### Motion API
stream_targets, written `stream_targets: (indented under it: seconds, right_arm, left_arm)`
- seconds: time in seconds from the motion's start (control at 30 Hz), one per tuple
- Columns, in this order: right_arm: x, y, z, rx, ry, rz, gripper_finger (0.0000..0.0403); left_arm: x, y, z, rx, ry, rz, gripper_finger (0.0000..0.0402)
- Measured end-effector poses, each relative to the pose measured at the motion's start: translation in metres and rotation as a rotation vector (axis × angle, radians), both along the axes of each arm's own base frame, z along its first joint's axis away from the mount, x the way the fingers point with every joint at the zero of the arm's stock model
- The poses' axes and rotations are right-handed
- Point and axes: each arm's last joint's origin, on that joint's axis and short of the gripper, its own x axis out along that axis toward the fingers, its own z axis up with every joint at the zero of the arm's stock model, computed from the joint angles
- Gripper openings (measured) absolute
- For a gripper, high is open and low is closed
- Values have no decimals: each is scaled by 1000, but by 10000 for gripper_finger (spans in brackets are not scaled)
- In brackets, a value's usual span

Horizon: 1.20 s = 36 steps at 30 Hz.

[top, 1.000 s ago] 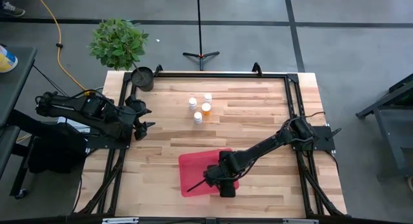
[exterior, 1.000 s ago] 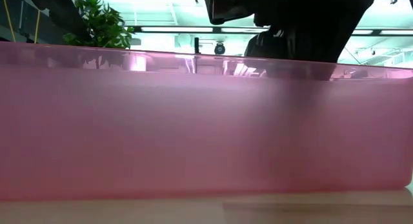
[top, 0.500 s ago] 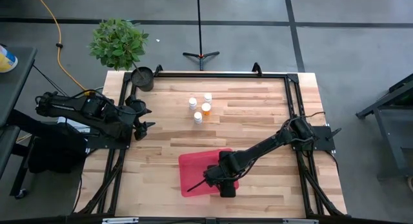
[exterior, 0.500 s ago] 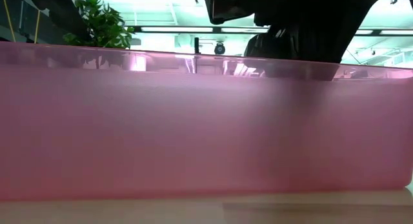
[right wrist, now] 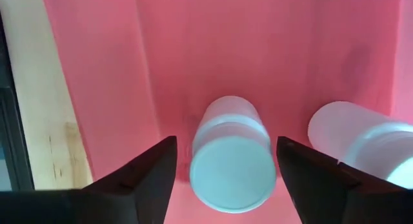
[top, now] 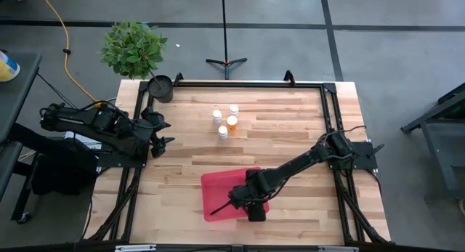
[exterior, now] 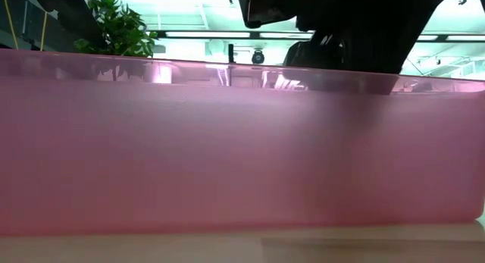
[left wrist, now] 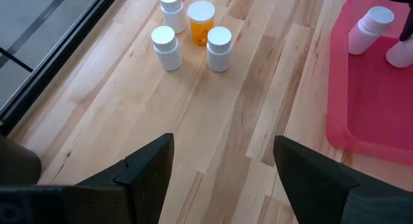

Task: Pick and place pill bottles into a basket
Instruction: Put the white pill bottle into the red bin

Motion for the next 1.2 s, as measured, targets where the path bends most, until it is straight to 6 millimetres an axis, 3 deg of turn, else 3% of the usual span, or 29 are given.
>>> stream_targets:
  seconds: [0.5, 0.93, 1.2]
  right_arm:
    - [2, 0, 1, 65, 3, 28, 268]
    - [29, -27, 6, 199, -132, 70, 332]
    - [51, -49, 21, 103, -337, 177, 350]
  left_arm:
    - [0, 0, 0, 0, -1, 0, 298]
    - [1, 0, 1, 2, -7, -4, 298]
    - [1, 0, 0, 9, -3, -12, 298]
